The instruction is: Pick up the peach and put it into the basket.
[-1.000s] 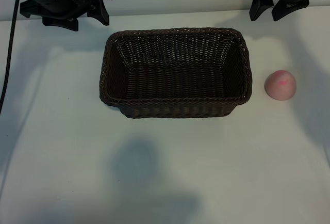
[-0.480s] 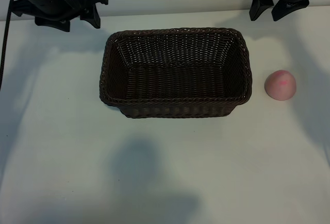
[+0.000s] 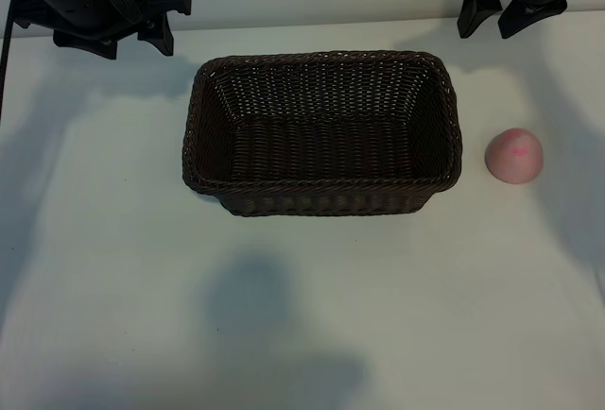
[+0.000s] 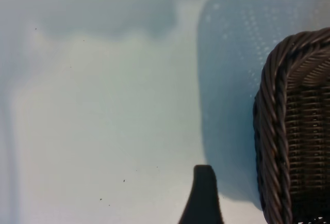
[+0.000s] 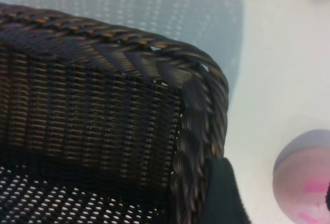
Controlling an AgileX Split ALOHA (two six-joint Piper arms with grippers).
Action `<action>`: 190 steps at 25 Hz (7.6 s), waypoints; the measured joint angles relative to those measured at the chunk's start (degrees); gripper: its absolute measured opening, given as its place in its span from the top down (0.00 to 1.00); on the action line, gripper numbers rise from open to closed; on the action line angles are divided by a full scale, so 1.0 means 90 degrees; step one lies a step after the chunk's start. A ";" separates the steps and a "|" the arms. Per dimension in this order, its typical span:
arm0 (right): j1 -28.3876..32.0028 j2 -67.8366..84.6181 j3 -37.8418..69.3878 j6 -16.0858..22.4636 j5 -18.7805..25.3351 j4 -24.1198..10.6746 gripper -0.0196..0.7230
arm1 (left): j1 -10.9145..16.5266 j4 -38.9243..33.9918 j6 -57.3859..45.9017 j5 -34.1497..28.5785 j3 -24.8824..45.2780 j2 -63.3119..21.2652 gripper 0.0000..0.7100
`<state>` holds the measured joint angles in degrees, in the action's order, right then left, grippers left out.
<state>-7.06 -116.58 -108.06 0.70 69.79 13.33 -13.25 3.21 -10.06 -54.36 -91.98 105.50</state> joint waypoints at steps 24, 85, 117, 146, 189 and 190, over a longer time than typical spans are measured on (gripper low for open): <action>0.0006 -0.0130 0.2242 0.0354 -0.0542 -0.1353 0.23 | 0.0000 -0.0014 -0.0018 -0.0092 0.0000 0.0000 0.16; -0.2067 -0.0572 0.0062 0.0302 -0.0037 -0.0679 0.91 | 0.0000 -0.0021 -0.0024 0.0033 0.0000 0.0000 0.16; -0.1612 -0.0867 -0.0932 0.0065 0.0024 -0.0434 0.22 | 0.0000 -0.0021 -0.0024 0.0033 0.0000 0.0000 0.16; 0.0082 0.0240 0.0418 -0.0271 0.0018 -0.0713 0.22 | 0.0000 -0.0021 -0.0013 0.0033 0.0000 0.0000 0.16; 0.0082 0.0257 0.0446 -0.0296 0.0018 -0.0384 0.22 | 0.0000 -0.0021 -0.0022 0.0033 0.0000 0.0000 0.16; 0.0082 0.0257 0.0446 -0.0296 0.0018 -0.0384 0.22 | 0.0000 -0.0021 -0.0022 0.0033 0.0000 0.0000 0.16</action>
<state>-6.33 -114.28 -104.05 -1.96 69.95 9.87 -13.25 3.02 -10.26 -54.06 -91.98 105.50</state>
